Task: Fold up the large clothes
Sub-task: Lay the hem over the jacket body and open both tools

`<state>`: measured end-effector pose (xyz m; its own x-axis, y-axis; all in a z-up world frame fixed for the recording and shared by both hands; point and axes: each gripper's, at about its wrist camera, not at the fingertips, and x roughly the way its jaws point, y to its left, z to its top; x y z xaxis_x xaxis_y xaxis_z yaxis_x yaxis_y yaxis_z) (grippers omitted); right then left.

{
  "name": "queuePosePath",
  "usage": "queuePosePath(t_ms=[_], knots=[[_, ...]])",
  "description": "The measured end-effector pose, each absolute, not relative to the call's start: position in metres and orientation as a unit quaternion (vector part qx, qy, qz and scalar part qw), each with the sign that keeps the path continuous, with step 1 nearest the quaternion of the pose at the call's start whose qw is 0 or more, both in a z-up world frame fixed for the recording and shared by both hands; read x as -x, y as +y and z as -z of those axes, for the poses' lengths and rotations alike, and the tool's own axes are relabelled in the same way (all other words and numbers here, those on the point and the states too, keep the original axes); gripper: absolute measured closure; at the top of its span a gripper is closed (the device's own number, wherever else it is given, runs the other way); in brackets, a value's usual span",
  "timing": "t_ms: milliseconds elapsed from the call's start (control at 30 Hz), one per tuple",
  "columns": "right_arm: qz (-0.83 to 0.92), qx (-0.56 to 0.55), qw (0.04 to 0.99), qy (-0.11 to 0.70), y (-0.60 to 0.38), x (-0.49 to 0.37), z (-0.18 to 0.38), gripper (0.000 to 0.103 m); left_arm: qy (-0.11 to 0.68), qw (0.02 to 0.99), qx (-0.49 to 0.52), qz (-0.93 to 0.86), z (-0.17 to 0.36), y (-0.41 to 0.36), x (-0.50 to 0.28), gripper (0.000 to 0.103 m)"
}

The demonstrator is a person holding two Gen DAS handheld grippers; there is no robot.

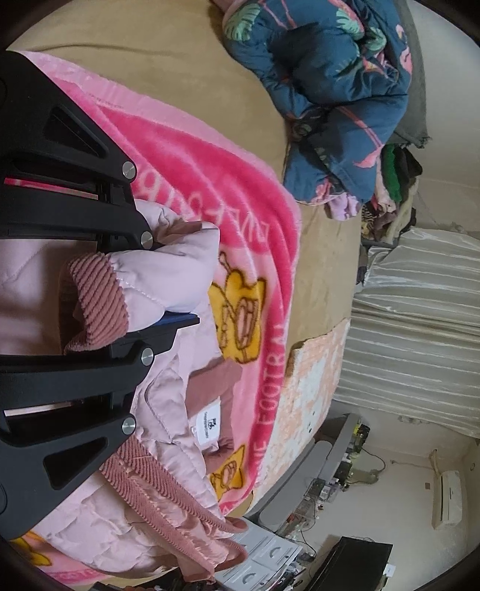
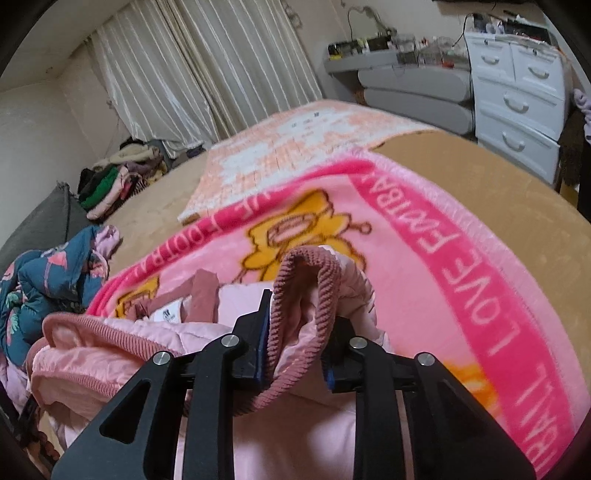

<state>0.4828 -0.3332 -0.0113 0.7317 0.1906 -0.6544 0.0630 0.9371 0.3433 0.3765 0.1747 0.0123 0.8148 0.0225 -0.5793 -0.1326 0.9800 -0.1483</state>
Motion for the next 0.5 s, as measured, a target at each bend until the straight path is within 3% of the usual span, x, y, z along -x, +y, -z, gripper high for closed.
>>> queuePosePath(t_ms=[33,100,133,167,233,333,500], knots=[[-0.037,-0.176,0.913,0.366,-0.333,-0.484,0.012,0.079,0.302,0.948,0.091,-0.041,-0.012,0.174,-0.377,0.091],[-0.058,-0.209,0.906,0.363,-0.339,-0.482,0.011,0.066,0.302,0.948,0.088,-0.042,-0.011,0.173,-0.377,0.091],[-0.077,-0.243,0.900,0.354,-0.345,-0.478,0.009,0.053,0.303,0.948,0.091,-0.041,-0.011,0.173,-0.377,0.091],[-0.094,-0.266,0.895,0.345,-0.348,-0.475,0.007,0.027,0.303,0.947,0.095,-0.039,-0.010,0.174,-0.378,0.092],[-0.129,-0.311,0.885,0.322,-0.355,-0.460,0.002,0.012,0.303,0.947,0.097,-0.037,-0.011,0.174,-0.379,0.092],[-0.153,-0.312,0.887,0.303,-0.355,-0.435,-0.007,0.012,0.305,0.946,0.101,-0.034,-0.013,0.174,-0.379,0.091],[-0.126,-0.178,0.939,0.268,-0.333,-0.370,-0.017,0.008,0.298,0.948,0.107,-0.029,-0.024,0.171,-0.373,0.083]])
